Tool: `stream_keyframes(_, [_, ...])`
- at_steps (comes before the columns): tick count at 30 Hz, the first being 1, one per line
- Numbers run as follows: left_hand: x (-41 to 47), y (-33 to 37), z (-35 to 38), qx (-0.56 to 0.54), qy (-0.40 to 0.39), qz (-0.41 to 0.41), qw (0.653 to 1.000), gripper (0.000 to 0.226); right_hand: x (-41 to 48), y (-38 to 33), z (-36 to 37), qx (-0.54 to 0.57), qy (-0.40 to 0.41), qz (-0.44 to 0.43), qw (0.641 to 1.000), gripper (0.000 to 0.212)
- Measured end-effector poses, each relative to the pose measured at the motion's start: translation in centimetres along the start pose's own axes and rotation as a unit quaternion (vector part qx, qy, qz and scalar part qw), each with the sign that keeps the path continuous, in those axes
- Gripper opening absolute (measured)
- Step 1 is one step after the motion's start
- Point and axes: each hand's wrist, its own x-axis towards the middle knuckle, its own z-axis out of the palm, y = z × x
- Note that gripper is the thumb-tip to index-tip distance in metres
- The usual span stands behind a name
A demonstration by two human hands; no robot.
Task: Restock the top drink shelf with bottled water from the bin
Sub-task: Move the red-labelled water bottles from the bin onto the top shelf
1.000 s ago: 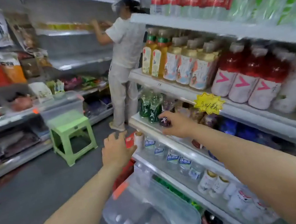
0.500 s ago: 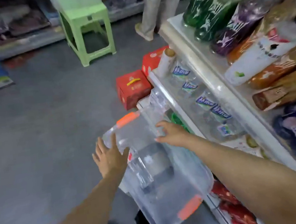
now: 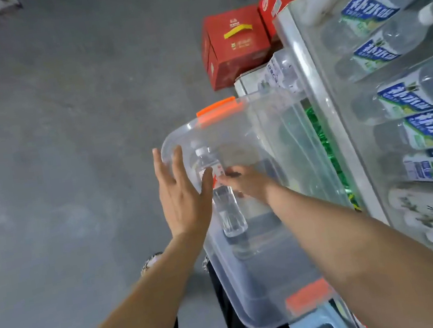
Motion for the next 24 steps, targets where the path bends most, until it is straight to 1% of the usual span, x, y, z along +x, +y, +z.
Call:
stream_keyframes(2, [0.0, 0.1, 0.0, -0.001, -0.004, 0.000, 1.000, 0.068, 0.7, 0.2, 0.7, 0.029, 0.013, -0.014, 0.999, 0.038])
stream_keyframes(5, [0.0, -0.2, 0.1, -0.010, 0.001, 0.008, 1.000, 0.068, 1.9, -0.5, 1.7, 0.054, 0.063, -0.018, 0.996, 0.055])
stream_keyframes(6, [0.0, -0.3, 0.1, -0.011, 0.002, 0.010, 1.000, 0.067, 2.4, -0.8, 2.1, 0.043, 0.080, -0.023, 0.996, 0.058])
stream_keyframes(8, [0.1, -0.3, 0.2, -0.010, 0.004, 0.007, 1.000, 0.066, 3.4, -1.1, 2.8, -0.019, 0.110, -0.032, 0.993, 0.064])
stream_keyframes(10, [0.0, -0.3, 0.2, -0.009, 0.009, 0.006, 1.000, 0.065, 4.2, -1.2, 3.5, -0.080, 0.133, -0.046, 0.987, 0.062])
stream_keyframes(12, [0.1, -0.4, 0.2, -0.010, 0.013, 0.009, 1.000, 0.064, 4.8, -1.2, 3.8, -0.097, 0.135, -0.044, 0.985, 0.058])
stream_keyframes(14, [0.1, -0.4, 0.2, -0.010, 0.014, 0.008, 1.000, 0.065, 4.7, -1.4, 3.5, -0.094, 0.118, -0.031, 0.988, 0.058])
stream_keyframes(16, [0.1, -0.4, 0.2, -0.008, 0.013, 0.006, 1.000, 0.066, 4.5, -1.5, 3.2, -0.087, 0.112, -0.038, 0.989, 0.057])
stream_keyframes(18, [0.0, -0.3, 0.1, -0.003, 0.010, 0.007, 1.000, 0.067, 4.1, -1.1, 3.1, -0.089, 0.136, -0.054, 0.985, 0.050])
stream_keyframes(20, [0.0, -0.3, 0.0, 0.002, 0.001, 0.003, 1.000, 0.068, 3.9, -0.4, 3.3, -0.101, 0.177, -0.071, 0.976, 0.042])
stream_keyframes(22, [0.0, -0.3, -0.1, 0.009, -0.002, 0.000, 1.000, 0.067, 3.7, 0.3, 3.4, -0.088, 0.209, -0.097, 0.969, 0.036])
stream_keyframes(24, [0.1, -0.5, -0.2, 0.016, 0.002, 0.001, 1.000, 0.065, 3.5, 0.5, 3.1, -0.072, 0.206, -0.116, 0.969, 0.041])
